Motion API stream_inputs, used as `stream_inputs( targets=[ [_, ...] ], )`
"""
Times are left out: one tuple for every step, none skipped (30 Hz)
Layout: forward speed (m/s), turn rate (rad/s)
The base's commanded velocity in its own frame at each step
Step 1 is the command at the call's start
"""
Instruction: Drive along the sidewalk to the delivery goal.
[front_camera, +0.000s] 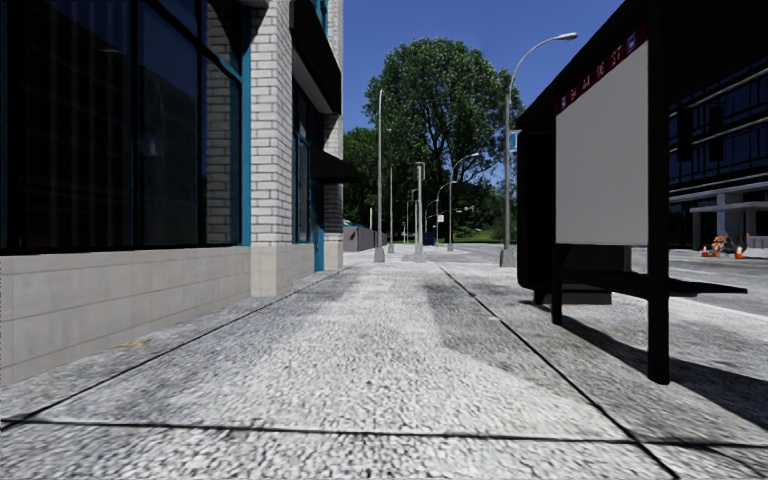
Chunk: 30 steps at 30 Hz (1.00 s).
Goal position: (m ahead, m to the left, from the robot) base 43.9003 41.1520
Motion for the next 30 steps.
stream_inputs(
  targets=[
    [2.0, 0.0],
    [2.0, 0.0],
    [2.0, 0.0],
    [2.0, 0.0],
    [2.0, 0.0],
    [2.0, 0.0],
    [2.0, 0.0],
    [2.0, 0.0],
    [2.0, 0.0],
    [2.0, 0.0],
    [2.0, 0.0],
    [2.0, 0.0],
    [2.0, 0.0],
    [2.0, 0.0],
    [2.0, 0.0],
    [2.0, 0.0],
    [2.0, 0.0],
    [2.0, 0.0],
    [2.0, 0.0],
    [2.0, 0.0],
    [2.0, 0.0],
    [2.0, 0.0],
    [2.0, 0.0],
    [2.0, 0.0],
    [2.0, 0.0],
    [2.0, 0.0],
    [2.0, 0.0],
    [2.0, 0.0],
    [2.0, 0.0],
    [2.0, 0.0]
  ],
)
